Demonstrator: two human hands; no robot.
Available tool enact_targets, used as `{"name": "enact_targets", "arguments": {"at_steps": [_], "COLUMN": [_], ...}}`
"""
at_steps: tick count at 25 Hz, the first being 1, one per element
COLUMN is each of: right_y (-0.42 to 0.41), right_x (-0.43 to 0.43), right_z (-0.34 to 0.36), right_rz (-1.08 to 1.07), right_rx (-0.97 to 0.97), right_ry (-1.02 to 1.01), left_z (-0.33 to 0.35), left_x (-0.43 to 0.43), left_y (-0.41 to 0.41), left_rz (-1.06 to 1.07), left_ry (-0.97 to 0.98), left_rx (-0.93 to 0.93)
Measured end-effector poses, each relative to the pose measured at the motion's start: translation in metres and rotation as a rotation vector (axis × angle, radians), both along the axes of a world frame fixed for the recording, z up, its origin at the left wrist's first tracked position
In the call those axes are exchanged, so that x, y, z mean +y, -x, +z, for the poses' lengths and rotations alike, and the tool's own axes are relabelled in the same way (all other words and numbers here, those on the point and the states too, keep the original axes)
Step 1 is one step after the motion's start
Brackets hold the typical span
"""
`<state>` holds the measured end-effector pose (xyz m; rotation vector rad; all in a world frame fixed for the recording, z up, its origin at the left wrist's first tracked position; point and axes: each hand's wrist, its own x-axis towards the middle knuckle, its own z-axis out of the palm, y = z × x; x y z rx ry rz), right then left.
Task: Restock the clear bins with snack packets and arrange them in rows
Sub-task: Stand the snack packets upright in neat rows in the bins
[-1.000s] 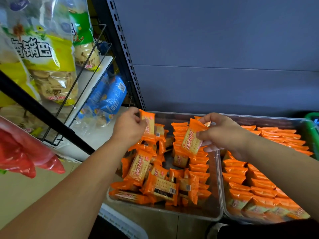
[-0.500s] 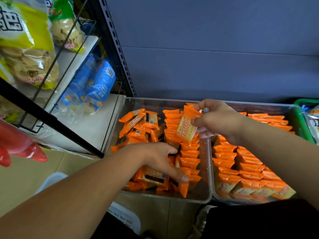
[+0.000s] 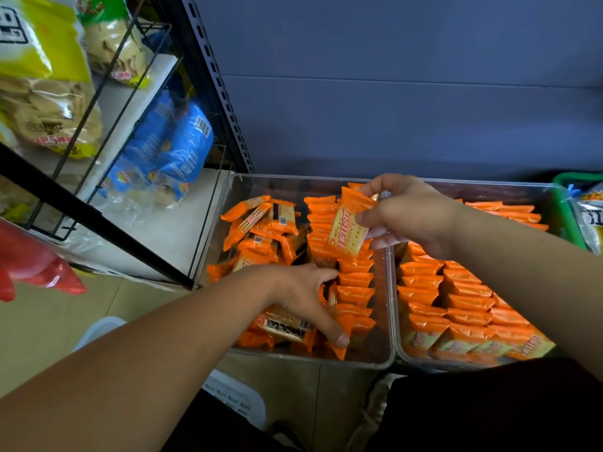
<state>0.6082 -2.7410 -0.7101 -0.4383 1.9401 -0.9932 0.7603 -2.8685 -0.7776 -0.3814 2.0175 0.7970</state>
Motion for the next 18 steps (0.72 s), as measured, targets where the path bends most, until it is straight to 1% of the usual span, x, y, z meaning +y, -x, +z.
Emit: {"name": "enact_targets", "arguments": {"at_steps": [3, 8, 10, 13, 15, 18], "right_y": [0.000, 0.001, 0.001, 0.000, -0.001, -0.006], "right_x": [0.002, 0.004, 0.003, 0.002, 0.001, -0.001], "right_z": [0.002, 0.004, 0.004, 0.006, 0.007, 0.009], "right_rz": [0.009, 0.010, 0.016, 0.012, -0.002, 0.007], "right_rx": [0.004, -0.002, -0.008, -0.006, 0.003, 0.008], "right_ry": [-0.003, -0.001, 0.002, 0.010, 0.011, 0.015], "left_z": [0.006, 0.017, 0.022, 0.028, 0.027, 0.018], "left_x": [0.000, -0.008, -0.010, -0.019, -0.017, -0.003], "left_y": [0.001, -0.008, -0.011, -0.014, -0.016, -0.019], "left_rz": [-0.026, -0.015, 0.001, 0.042, 0.046, -0.037], "left_ry": [0.045, -0.006, -0.027, 0.008, 0.040, 0.117], "left_rx": [-0.005, 0.075, 0.126, 0.225, 0.206, 0.174]}}
